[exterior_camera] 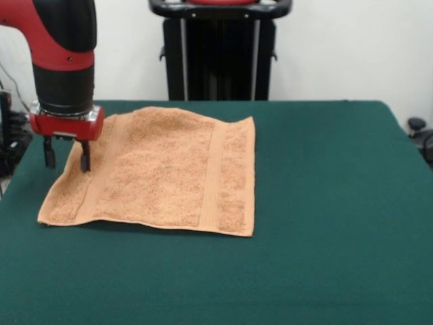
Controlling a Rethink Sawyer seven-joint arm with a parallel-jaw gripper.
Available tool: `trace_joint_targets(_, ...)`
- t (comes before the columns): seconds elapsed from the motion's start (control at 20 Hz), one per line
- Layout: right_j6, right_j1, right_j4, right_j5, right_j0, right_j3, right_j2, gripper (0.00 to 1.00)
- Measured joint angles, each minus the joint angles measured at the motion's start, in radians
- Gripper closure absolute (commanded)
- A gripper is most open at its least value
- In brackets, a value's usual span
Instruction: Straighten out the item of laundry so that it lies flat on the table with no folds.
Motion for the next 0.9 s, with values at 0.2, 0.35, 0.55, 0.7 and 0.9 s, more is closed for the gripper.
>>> trace_joint_targets(0.2, 0.0, -0.037, 0.003, 0.053, 0.004, 0.0, 0.002, 0.0)
trace_joint_targets(0.35, 0.0, -0.071, 0.007, 0.097, 0.006, 0.001, 0.005, 0.0)
trace_joint_targets(0.55, 0.0, -0.112, 0.014, 0.138, 0.006, 0.001, 0.011, 0.0)
trace_joint_targets(0.7, 0.0, -0.128, 0.015, 0.149, 0.008, 0.001, 0.012, 0.0)
trace_joint_targets(0.9, 0.0, -0.127, 0.015, 0.15, 0.02, 0.001, 0.013, 0.0)
